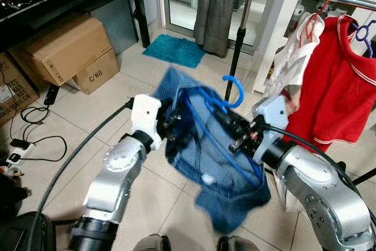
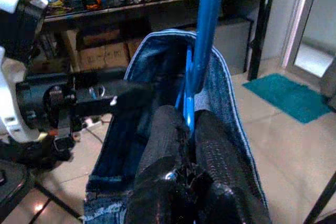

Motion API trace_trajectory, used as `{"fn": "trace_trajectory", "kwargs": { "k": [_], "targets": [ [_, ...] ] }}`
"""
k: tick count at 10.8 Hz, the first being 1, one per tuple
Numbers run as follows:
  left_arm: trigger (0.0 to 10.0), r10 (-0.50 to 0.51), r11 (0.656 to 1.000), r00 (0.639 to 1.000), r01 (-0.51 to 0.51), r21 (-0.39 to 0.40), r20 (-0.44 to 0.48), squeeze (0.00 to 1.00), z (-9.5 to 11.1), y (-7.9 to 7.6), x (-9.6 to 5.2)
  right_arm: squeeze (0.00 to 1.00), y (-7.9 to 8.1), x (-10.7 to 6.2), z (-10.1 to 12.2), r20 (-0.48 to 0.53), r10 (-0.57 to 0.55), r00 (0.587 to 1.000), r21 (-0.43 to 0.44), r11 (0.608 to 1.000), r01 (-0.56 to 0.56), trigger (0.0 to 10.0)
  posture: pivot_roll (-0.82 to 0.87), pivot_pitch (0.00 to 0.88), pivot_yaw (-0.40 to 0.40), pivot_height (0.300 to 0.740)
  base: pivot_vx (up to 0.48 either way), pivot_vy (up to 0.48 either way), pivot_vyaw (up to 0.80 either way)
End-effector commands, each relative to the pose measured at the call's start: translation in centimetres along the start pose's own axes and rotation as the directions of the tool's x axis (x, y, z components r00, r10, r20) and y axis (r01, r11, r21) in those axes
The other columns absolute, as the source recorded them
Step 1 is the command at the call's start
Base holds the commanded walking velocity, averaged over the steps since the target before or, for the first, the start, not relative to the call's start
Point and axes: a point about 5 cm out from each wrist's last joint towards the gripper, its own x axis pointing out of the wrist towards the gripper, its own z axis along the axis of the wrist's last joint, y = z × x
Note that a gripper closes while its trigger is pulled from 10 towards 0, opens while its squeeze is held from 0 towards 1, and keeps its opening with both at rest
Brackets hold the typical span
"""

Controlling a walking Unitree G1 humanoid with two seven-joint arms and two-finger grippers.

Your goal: Hang hanger

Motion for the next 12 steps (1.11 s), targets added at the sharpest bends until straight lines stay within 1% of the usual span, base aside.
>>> {"fn": "trace_trajectory", "kwargs": {
  "k": [1, 3, 4, 5, 6, 7, 8, 9, 10, 11, 12],
  "targets": [
    [0.0, -0.003, 1.000, 1.000, 0.003, 0.002, -0.009, 0.00, 0.1, 0.2, -0.3, 0.00, 0.0, 0.4, 1.0, 0.044, 0.019, 0.999, -0.014, 1.000, -0.018, 0.0, -0.08, 0.087, 0.043, 0.740, 0.000, 0.000, 0.00],
    [0.0, 0.017, 1.000, 1.000, -0.017, 0.010, -0.026, 0.00, 0.0, 0.9, -0.6, 0.00, 0.1, 0.6, 1.3, 0.070, 0.029, 0.997, -0.025, 0.999, -0.028, 0.0, -0.07, 0.081, 0.049, 0.740, 0.000, 0.000, 0.00],
    [0.0, -0.004, 1.000, 0.999, 0.004, 0.012, -0.047, 0.00, -0.2, 1.0, -0.8, 0.00, 0.1, 0.6, 1.3, 0.066, 0.043, 0.997, -0.040, 0.998, -0.040, 0.0, -0.08, 0.082, 0.051, 0.740, 0.000, 0.000, 0.00],
    [0.0, -0.003, 1.000, 0.998, 0.003, 0.012, -0.057, 0.00, -0.3, 1.1, -0.8, 0.00, 0.2, 0.6, 1.3, 0.069, 0.051, 0.996, -0.040, 0.998, -0.049, 0.0, -0.08, 0.081, 0.051, 0.740, 0.000, 0.000, 0.00],
    [0.0, 0.006, 1.000, 0.998, -0.005, 0.012, -0.058, 0.00, -0.1, 1.5, -0.9, 0.00, 0.1, 0.6, 1.4, 0.071, 0.054, 0.996, -0.043, 0.998, -0.051, 0.0, -0.07, 0.079, 0.054, 0.740, 0.000, 0.000, 0.00],
    [0.0, 0.024, 1.000, 0.998, -0.023, 0.022, -0.063, 0.00, -0.1, 2.2, -1.1, 0.00, 0.0, 0.7, 1.3, 0.070, 0.055, 0.996, -0.047, 0.998, -0.052, 0.0, -0.07, 0.076, 0.056, 0.740, 0.000, 0.000, 0.00],
    [0.0, 0.045, 0.998, 0.997, -0.043, 0.042, -0.062, 0.00, 0.3, 3.4, -1.4, 0.00, 0.0, 0.7, 1.2, 0.065, 0.060, 0.996, -0.051, 0.997, -0.056, 0.0, -0.07, 0.074, 0.057, 0.740, 0.000, 0.000, 0.00],
    [0.0, 0.091, 0.992, 0.995, -0.086, 0.093, -0.051, 0.00, 1.1, 5.2, -1.8, 0.00, 0.0, 0.7, 1.1, 0.051, 0.069, 0.996, -0.061, 0.996, -0.066, 0.0, -0.07, 0.074, 0.057, 0.740, 0.000, 0.000, 0.00],
    [0.0, 0.137, 0.980, 0.990, -0.132, 0.151, -0.025, 0.00, 2.2, 6.5, -2.1, 0.00, 0.0, 0.6, 0.9, 0.029, 0.085, 0.996, -0.083, 0.993, -0.082, 0.0, -0.06, 0.069, 0.059, 0.740, 0.000, 0.000, 0.00],
    [0.0, 0.205, 0.946, 0.978, -0.209, 0.249, 0.041, 0.00, 5.6, 9.7, -2.8, 0.00, -0.2, -0.6, 0.2, -0.043, 0.153, 0.987, -0.137, 0.978, -0.158, 0.0, -0.05, 0.068, 0.061, 0.740, 0.000, 0.000, 0.00],
    [0.0, 0.208, 0.925, 0.977, -0.211, 0.317, 0.044, 0.00, 7.6, 11.5, -3.1, 0.00, -0.3, -1.5, -0.1, -0.080, 0.203, 0.976, -0.159, 0.964, -0.213, 0.0, -0.05, 0.068, 0.061, 0.740, 0.000, 0.000, 0.00]
  ]
}}
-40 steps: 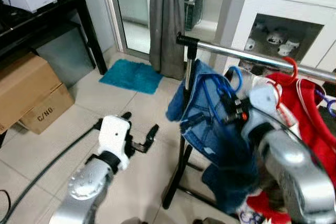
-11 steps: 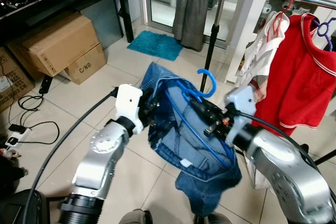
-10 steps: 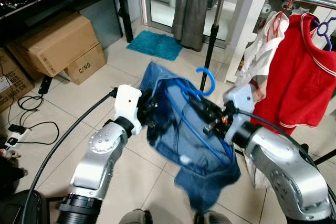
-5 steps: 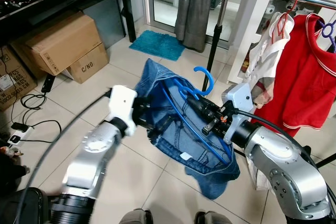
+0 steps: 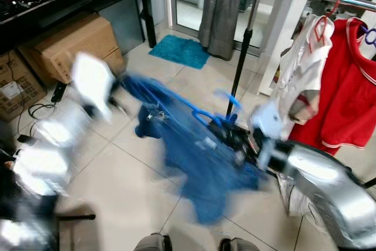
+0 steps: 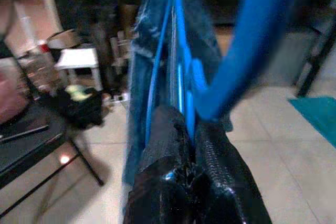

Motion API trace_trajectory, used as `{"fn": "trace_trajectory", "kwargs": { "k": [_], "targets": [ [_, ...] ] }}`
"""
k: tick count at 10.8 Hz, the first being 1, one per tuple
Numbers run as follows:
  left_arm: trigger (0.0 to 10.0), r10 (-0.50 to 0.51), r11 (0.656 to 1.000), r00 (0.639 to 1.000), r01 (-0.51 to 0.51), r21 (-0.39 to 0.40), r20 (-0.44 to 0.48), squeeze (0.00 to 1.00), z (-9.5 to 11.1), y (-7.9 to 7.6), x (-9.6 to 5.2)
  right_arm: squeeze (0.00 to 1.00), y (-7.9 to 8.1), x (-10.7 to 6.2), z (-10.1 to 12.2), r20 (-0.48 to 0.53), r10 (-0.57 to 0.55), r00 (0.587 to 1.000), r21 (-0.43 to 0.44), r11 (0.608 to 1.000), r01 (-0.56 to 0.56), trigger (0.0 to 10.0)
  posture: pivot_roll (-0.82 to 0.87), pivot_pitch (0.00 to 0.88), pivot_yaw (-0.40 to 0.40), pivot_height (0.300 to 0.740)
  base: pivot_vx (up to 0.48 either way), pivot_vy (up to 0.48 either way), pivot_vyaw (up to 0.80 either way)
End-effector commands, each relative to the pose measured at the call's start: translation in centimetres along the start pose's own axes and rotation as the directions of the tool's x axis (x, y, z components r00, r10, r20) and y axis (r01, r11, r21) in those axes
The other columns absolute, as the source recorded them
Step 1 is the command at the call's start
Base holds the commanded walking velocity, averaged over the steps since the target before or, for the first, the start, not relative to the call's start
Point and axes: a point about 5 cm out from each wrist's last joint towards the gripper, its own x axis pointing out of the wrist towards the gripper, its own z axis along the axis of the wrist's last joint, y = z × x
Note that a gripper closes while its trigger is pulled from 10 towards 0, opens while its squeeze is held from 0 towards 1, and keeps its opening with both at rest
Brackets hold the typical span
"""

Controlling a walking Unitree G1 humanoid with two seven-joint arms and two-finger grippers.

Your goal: Hang hanger

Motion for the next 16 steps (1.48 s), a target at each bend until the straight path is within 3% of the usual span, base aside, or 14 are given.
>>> {"fn": "trace_trajectory", "kwargs": {
  "k": [1, 2, 3, 5, 6, 7, 8, 9, 10, 11, 12, 13, 15, 16],
  "targets": [
    [0.0, 0.103, 0.994, 0.994, -0.101, 0.030, -0.044, 0.00, -0.3, 3.1, -0.8, 0.00, -0.3, -0.8, -0.1, -0.013, 0.009, 1.000, -0.003, 1.000, -0.009, 0.0, -0.05, 0.064, 0.072, 0.740, 0.000, 0.000, 0.00],
    [0.0, 0.148, 0.986, 0.984, -0.139, 0.088, -0.102, 0.00, -0.6, 5.7, -0.7, 0.00, -0.2, -1.1, 0.3, 0.017, 0.048, 0.999, 0.008, 0.999, -0.048, 0.0, -0.05, 0.064, 0.074, 0.740, 0.000, 0.000, 0.00],
    [0.0, 0.162, 0.985, 0.978, -0.152, 0.086, -0.130, 0.00, -1.2, 6.8, -0.7, 0.00, -0.2, -1.2, 0.6, 0.044, 0.054, 0.998, 0.022, 0.998, -0.055, 0.0, -0.05, 0.060, 0.084, 0.740, 0.000, 0.000, 0.00],
    [0.0, 0.110, 0.993, 0.971, -0.115, -0.011, -0.211, 0.00, -4.0, 6.1, -0.5, 0.00, -0.9, -1.1, 0.9, 0.101, -0.042, 0.994, 0.105, 0.994, 0.031, 0.0, -0.06, 0.059, 0.098, 0.740, 0.000, 0.000, 0.00],
    [0.0, 0.022, 0.995, 0.983, -0.039, -0.093, -0.183, 0.00, -4.5, 3.4, -0.1, 0.00, -1.9, -0.6, 0.8, 0.114, -0.204, 0.972, 0.168, 0.968, 0.184, 0.0, -0.06, 0.060, 0.107, 0.740, 0.000, 0.000, 0.00],
    [0.0, -0.107, 0.981, 0.986, 0.084, -0.177, -0.125, 0.00, -4.5, -0.8, 0.4, 0.00, -3.4, 0.0, 1.1, 0.154, -0.420, 0.894, 0.311, 0.880, 0.360, 0.0, -0.06, 0.064, 0.107, 0.740, 0.000, 0.000, 0.00],
    [0.0, -0.186, 0.962, 0.979, 0.163, -0.218, -0.086, 0.00, -4.3, -3.4, 0.5, 0.00, -4.3, 0.2, 0.9, 0.146, -0.535, 0.832, 0.378, 0.808, 0.453, 0.0, -0.06, 0.065, 0.104, 0.740, 0.000, 0.000, 0.00],
    [0.0, -0.262, 0.934, 0.963, 0.239, -0.264, -0.055, 0.00, -4.3, -7.1, 0.0, 0.00, -5.5, 0.2, 0.1, 0.098, -0.669, 0.737, 0.414, 0.701, 0.581, 0.0, -0.05, 0.066, 0.101, 0.740, 0.000, 0.000, 0.00],
    [0.0, -0.233, 0.932, 0.970, 0.203, -0.300, -0.069, 0.00, -5.0, -8.3, -0.7, 0.00, -6.2, 0.1, -0.4, 0.080, -0.725, 0.684, 0.411, 0.649, 0.640, 0.7, -0.04, 0.064, 0.098, 0.740, 0.000, 0.000, 0.00],
    [0.0, -0.032, 0.936, 0.991, -0.015, -0.351, -0.129, 0.00, -6.3, -8.5, -2.6, 0.00, -6.0, 0.4, -1.3, 0.037, -0.687, 0.725, 0.331, 0.693, 0.640, 10.0, -0.03, 0.066, 0.093, 0.740, 0.000, 0.000, 0.00],
    [10.0, 0.081, 0.865, 0.980, -0.160, -0.475, -0.182, 0.00, -6.5, -8.6, -3.5, 0.00, -5.8, -0.3, -4.0, -0.140, -0.702, 0.699, 0.220, 0.666, 0.713, 10.0, -0.03, 0.069, 0.094, 0.740, 0.000, 0.000, -0.63],
    [10.0, 0.050, 0.840, 0.978, -0.151, -0.521, -0.203, 0.00, -6.6, -9.7, -4.4, 0.00, -5.7, -1.9, -5.8, -0.202, -0.725, 0.658, 0.071, 0.659, 0.748, 10.0, -0.03, 0.069, 0.093, 0.740, 0.000, 0.000, -0.74],
    [10.0, 0.037, 0.839, 0.974, -0.153, -0.523, -0.226, 0.00, -7.1, -11.0, -5.1, 0.00, -5.5, -2.9, -5.9, -0.212, -0.740, 0.638, 0.113, 0.630, 0.768, 10.0, -0.08, 0.091, 0.080, 0.740, 0.000, 0.000, -0.76],
    [10.0, 0.089, 0.848, 0.968, -0.198, -0.491, -0.236, 0.00, -7.0, -11.4, -5.0, 0.00, -5.4, -3.1, -5.8, -0.216, -0.752, 0.623, 0.195, 0.592, 0.782, 10.0, -0.08, 0.093, 0.061, 0.740, 0.000, 0.000, -0.77]
  ]
}}
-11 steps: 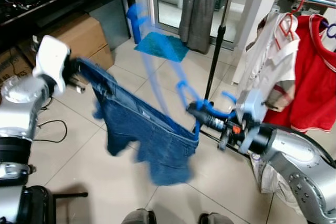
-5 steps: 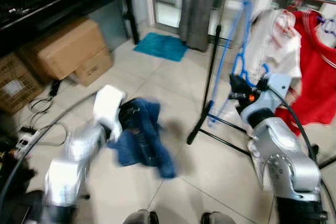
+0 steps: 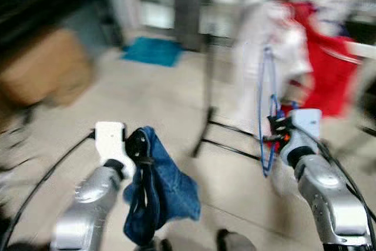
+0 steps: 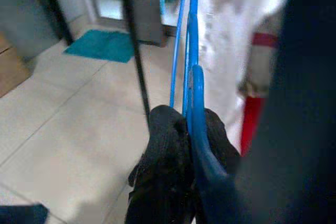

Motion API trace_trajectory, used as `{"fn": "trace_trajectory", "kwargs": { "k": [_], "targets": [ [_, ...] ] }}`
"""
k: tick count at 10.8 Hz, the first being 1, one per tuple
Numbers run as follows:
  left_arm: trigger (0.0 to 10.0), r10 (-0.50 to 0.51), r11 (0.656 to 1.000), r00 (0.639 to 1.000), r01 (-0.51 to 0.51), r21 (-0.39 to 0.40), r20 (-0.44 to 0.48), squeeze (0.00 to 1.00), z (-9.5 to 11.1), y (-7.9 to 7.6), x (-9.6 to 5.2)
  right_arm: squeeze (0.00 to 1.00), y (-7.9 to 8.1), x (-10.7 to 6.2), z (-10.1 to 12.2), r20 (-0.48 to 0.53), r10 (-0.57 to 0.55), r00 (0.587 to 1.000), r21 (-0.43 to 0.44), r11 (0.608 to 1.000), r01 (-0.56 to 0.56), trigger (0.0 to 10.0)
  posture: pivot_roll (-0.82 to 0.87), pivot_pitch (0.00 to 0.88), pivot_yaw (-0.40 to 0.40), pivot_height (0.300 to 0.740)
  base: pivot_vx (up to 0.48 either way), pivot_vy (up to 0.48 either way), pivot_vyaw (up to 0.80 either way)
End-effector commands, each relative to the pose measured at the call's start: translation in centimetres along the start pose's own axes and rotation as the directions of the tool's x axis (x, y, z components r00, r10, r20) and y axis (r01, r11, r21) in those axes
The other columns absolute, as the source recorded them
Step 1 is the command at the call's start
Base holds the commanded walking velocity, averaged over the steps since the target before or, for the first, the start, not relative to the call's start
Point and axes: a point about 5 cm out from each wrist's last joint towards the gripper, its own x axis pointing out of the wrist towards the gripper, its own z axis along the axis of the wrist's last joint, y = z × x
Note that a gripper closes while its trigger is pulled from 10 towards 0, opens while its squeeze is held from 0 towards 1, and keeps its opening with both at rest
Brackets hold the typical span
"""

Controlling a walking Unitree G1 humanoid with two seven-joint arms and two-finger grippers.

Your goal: Hang hanger

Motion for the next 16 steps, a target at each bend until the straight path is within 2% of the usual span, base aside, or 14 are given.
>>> {"fn": "trace_trajectory", "kwargs": {
  "k": [1, 2, 3, 4, 5, 7, 9, 10, 12, 13, 14, 16],
  "targets": [
    [10.0, 0.057, 0.996, 0.997, -0.061, 0.072, 0.059, 0.00, 1.0, 0.4, -0.3, 0.00, 0.0, -0.2, -0.1, -0.011, -0.012, 1.000, 0.039, 0.999, 0.012, 10.0, -0.07, 0.089, 0.054, 0.740, 0.000, 0.000, -0.78],
    [10.0, 0.088, 0.987, 0.991, -0.101, 0.123, 0.104, 0.00, 1.4, 0.5, -0.2, 0.00, 0.6, -0.2, -0.4, -0.022, 0.002, 1.000, 0.071, 0.997, -0.001, 10.0, -0.06, 0.086, 0.039, 0.740, 0.000, 0.000, -0.78],
    [10.0, -0.028, 0.989, 0.997, 0.016, 0.148, 0.078, 0.00, 1.4, -0.5, -0.6, 0.00, 1.5, 0.6, -0.4, -0.033, 0.028, 0.999, 0.070, 0.997, -0.025, 10.0, -0.03, 0.088, 0.021, 0.740, 0.000, 0.000, -0.78],
    [10.0, -0.035, 0.986, 0.997, 0.024, 0.167, 0.062, 0.00, 1.3, -0.6, -0.9, 0.00, 1.7, 0.9, -0.5, -0.046, 0.031, 0.998, 0.075, 0.997, -0.027, 10.0, -0.02, 0.091, 0.016, 0.740, 0.000, 0.000, -0.78],
    [10.0, -0.022, 0.984, 0.998, 0.010, 0.179, 0.064, 0.00, 1.0, -0.6, -1.0, 0.00, 1.4, 0.8, -0.6, -0.067, 0.028, 0.997, 0.090, 0.996, -0.022, 10.0, -0.03, 0.093, 0.011, 0.740, 0.000, 0.000, -0.80],
    [10.0, -0.041, 0.982, 0.997, 0.029, 0.189, 0.061, 0.00, 0.8, -0.9, -0.2, 0.00, 1.3, -0.1, -0.5, -0.083, 0.037, 0.996, 0.079, 0.996, -0.031, 10.0, -0.10, 0.117, 0.039, 0.740, 0.000, 0.000, -0.80],
    [10.0, -0.081, 0.978, 0.996, 0.069, 0.198, 0.049, 0.00, 0.7, -1.7, 0.2, 0.00, 0.1, -0.8, -0.7, -0.079, -0.018, 0.997, 0.060, 0.998, 0.023, 10.0, -0.10, 0.109, 0.048, 0.740, 0.000, 0.000, -0.80],
    [10.0, -0.087, 0.976, 0.995, 0.075, 0.203, 0.049, 0.00, 0.6, -1.9, 0.3, 0.00, -0.5, -0.7, -0.8, -0.076, -0.047, 0.996, -0.018, 0.999, 0.045, 10.0, -0.09, 0.101, 0.047, 0.740, 0.000, 0.000, -0.80],
    [10.0, -0.037, 0.981, 0.990, 0.011, 0.191, 0.133, 0.00, 1.5, -1.7, 0.6, 0.00, -0.5, -0.4, -0.2, -0.064, -0.023, 0.998, 0.004, 1.000, 0.023, 10.0, -0.08, 0.106, 0.038, 0.740, 0.000, 0.000, -0.80],
    [10.0, 0.010, 0.988, 0.986, -0.036, 0.150, 0.167, 0.00, 1.7, -1.4, 0.6, 0.00, -0.2, -0.2, 0.1, -0.045, -0.011, 0.999, 0.052, 0.999, 0.013, 10.0, -0.07, 0.105, 0.041, 0.740, 0.000, 0.000, -0.80],
    [10.0, 0.035, 0.988, 0.982, -0.062, 0.143, 0.184, 0.00, 1.7, -1.1, 0.6, 0.00, -0.1, -0.1, 0.4, -0.016, -0.030, 0.999, 0.090, 0.995, 0.031, 10.0, -0.08, 0.098, 0.049, 0.740, 0.000, 0.000, -0.79],
    [10.0, 0.060, 0.977, 0.979, -0.098, 0.188, 0.194, 0.00, 2.2, -0.6, 0.9, 0.00, 0.4, -0.2, 0.4, -0.015, -0.006, 1.000, 0.085, 0.996, 0.007, 10.0, -0.08, 0.097, 0.056, 0.740, 0.000, 0.000, -0.78]
  ]
}}
